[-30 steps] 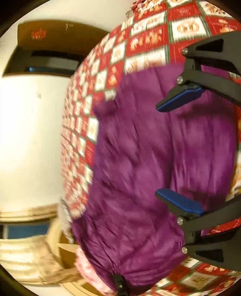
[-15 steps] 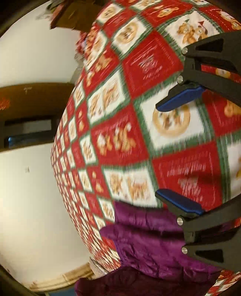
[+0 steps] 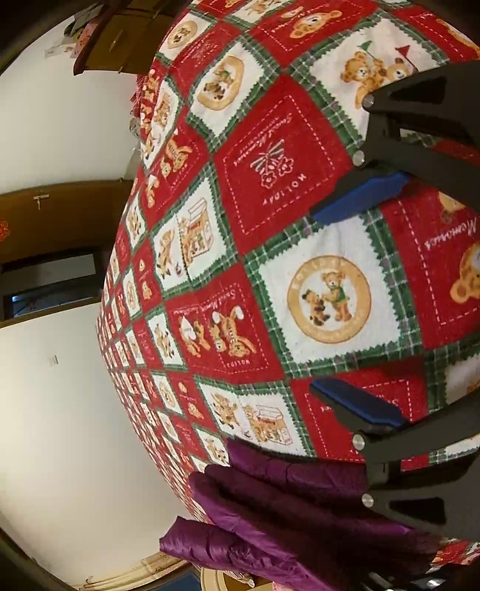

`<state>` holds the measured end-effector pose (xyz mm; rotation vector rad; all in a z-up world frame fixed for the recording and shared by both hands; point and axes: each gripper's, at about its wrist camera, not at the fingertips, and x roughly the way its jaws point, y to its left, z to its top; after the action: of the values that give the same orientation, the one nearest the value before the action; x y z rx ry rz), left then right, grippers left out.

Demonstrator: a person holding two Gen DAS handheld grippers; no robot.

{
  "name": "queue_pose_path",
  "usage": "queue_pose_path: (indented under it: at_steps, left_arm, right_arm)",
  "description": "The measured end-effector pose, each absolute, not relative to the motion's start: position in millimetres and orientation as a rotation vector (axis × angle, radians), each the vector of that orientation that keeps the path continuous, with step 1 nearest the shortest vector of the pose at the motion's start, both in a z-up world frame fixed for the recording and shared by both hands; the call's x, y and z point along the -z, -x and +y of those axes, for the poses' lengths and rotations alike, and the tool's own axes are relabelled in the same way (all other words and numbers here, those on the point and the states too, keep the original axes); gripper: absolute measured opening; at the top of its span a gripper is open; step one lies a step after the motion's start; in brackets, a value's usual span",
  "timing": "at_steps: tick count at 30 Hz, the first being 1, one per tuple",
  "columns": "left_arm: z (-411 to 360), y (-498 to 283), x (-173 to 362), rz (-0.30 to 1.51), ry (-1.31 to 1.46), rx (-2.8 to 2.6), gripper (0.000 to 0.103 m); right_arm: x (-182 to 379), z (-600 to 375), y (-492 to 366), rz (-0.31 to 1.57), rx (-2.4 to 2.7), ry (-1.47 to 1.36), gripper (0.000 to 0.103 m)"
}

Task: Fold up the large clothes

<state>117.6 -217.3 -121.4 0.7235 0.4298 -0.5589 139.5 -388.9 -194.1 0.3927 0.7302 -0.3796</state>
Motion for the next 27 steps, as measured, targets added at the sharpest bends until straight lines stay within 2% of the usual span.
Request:
queue_pose_path:
  at_steps: [1, 2, 3, 4, 9, 13, 15, 18, 22, 27]
  left_arm:
    - [-215.5, -113.0, 114.7, 0.421, -0.712, 0.566, 0.053]
    - [-213.1, -110.2, 108.3, 0.412, -0.700, 0.570, 0.061]
    - [-209.5, -106.7, 101.4, 0.397, -0.683, 0.572, 0.074]
    - [-204.8, -104.7, 93.8, 0.383, -0.661, 0.573, 0.078]
    - [-163.0, -138.8, 64.1, 0.442, -0.476, 0.489, 0.079]
    - [-114.2, -202.7, 62.1, 0.550, -0.333, 0.248, 0.079]
    - [-86.6, -237.9, 65.6, 0.606, -0.252, 0.121, 0.079]
    - [-59.1, -275.7, 72.8, 0.646, -0.191, -0.020, 0.079]
    - [-53.7, -310.5, 83.1, 0.654, -0.197, -0.119, 0.079]
    - [-50.3, -336.4, 87.8, 0.683, -0.062, -0.064, 0.079]
  right_arm:
    - [192.9, -389.8, -140.0, 0.731, 0.380, -0.397, 0.088]
    - [192.5, -390.7, -140.6, 0.732, 0.382, -0.398, 0.088]
    - [191.6, -390.8, -140.1, 0.733, 0.385, -0.397, 0.088]
    - [189.0, -391.3, -140.1, 0.733, 0.389, -0.392, 0.088]
    - [163.5, -388.0, -148.1, 0.728, 0.385, -0.347, 0.084]
    - [113.9, -363.5, -174.7, 0.716, 0.319, -0.267, 0.060]
    - [91.9, -345.8, -190.1, 0.705, 0.286, -0.225, 0.052]
    - [53.1, -304.0, -226.7, 0.705, 0.221, -0.181, 0.052]
    - [31.6, -250.9, -277.1, 0.750, 0.173, -0.142, 0.052]
    - [56.2, -217.8, -326.2, 0.810, 0.205, -0.179, 0.052]
